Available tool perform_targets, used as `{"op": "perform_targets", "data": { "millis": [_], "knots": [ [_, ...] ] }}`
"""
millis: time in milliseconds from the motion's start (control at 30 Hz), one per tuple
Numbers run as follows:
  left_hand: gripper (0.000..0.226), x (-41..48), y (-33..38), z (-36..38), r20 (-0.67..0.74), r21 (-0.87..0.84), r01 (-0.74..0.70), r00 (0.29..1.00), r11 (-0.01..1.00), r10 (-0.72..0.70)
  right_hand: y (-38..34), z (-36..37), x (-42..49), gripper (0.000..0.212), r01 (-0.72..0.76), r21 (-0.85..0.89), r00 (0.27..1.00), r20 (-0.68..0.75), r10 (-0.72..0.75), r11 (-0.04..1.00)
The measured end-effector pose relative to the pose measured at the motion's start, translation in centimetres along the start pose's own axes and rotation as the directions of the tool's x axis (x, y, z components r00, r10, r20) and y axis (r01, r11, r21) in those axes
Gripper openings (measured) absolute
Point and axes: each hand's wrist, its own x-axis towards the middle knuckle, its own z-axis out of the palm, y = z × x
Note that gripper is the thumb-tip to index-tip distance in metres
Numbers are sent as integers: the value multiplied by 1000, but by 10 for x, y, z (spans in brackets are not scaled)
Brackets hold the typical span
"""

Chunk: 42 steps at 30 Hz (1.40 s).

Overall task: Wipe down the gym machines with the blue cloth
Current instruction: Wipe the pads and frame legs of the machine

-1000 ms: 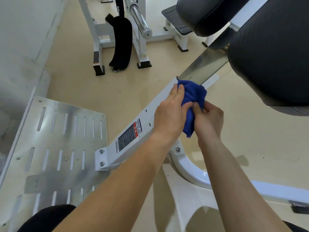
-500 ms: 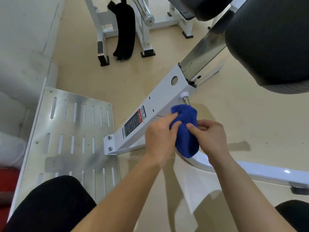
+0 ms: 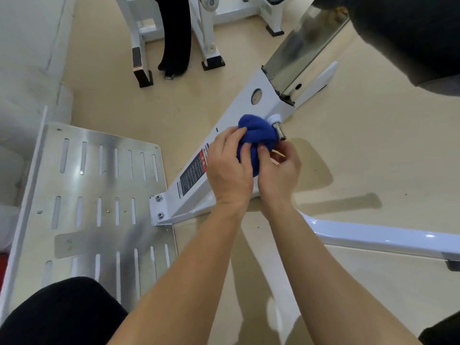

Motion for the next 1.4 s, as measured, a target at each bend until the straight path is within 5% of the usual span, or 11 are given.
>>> {"op": "perform_targets", "data": {
  "millis": [333,633,933,1100,1233,1400],
  "knots": [
    [51,12,-2,8,229,-14,-135,964,991,134,12,-5,5,20,31,-17,991,132,-28,999],
    [52,25,-10,9,235,-47,-230,943,972,235,5,12,17,23,71,-66,997,15,-70,995],
    [49,12,-25,2,270,4,-109,957,994,104,17,5,17,20,144,-190,985,127,-121,971],
    [48,31,1,13,193,-97,-210,955,973,225,9,5,27,28,150,-156,986,95,-136,976],
    [49,17,-37,7,201,-3,-297,935,955,292,31,10,22,18,177,-231,980,127,-150,957],
    [48,4,-60,-5,229,81,-234,950,969,210,40,14,7,49,173,-346,985,77,-155,922]
  ]
}}
